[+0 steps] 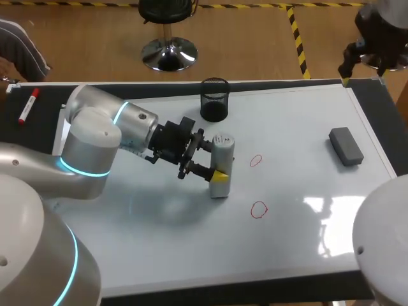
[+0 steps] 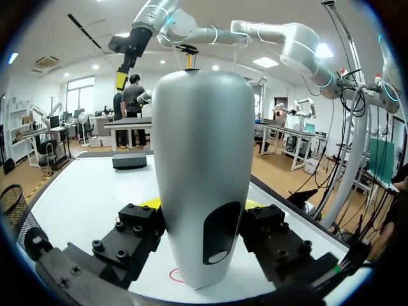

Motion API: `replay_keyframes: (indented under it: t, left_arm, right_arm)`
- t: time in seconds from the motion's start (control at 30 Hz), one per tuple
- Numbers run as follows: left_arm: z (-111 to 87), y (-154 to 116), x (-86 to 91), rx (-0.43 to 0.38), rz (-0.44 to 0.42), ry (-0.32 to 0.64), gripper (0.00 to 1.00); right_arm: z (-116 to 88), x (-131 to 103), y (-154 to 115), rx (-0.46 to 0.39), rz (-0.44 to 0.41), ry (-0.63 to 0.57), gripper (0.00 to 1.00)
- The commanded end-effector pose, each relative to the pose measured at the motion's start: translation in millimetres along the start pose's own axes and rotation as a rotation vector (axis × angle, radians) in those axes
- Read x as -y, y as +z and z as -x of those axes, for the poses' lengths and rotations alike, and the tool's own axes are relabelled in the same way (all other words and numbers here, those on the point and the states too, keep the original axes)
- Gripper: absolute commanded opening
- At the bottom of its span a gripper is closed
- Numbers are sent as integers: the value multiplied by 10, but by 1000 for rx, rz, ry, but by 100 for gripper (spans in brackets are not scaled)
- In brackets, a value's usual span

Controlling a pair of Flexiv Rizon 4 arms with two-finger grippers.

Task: Pick up the inspection probe, press it on each red-marked spot on the whiteboard one by one, put down the probe, pick up the eraser, and wipe off all the red marks.

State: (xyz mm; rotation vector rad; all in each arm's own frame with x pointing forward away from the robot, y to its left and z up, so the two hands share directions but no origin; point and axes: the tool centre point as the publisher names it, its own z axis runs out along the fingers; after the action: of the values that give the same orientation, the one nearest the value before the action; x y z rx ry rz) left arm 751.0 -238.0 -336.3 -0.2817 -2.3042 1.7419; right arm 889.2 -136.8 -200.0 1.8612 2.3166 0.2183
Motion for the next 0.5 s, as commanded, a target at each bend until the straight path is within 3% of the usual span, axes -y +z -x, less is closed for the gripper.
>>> replay_keyframes:
  t: [0.03,0.5]
  left_arm:
    - [-13,25,-77,2,-5,1,0]
    - [-13,25,-77,2,-5,1,0]
  right_arm:
    - [-24,45,31,7,-22,9,100]
    - [-33,246,320,-19,-68,42,100]
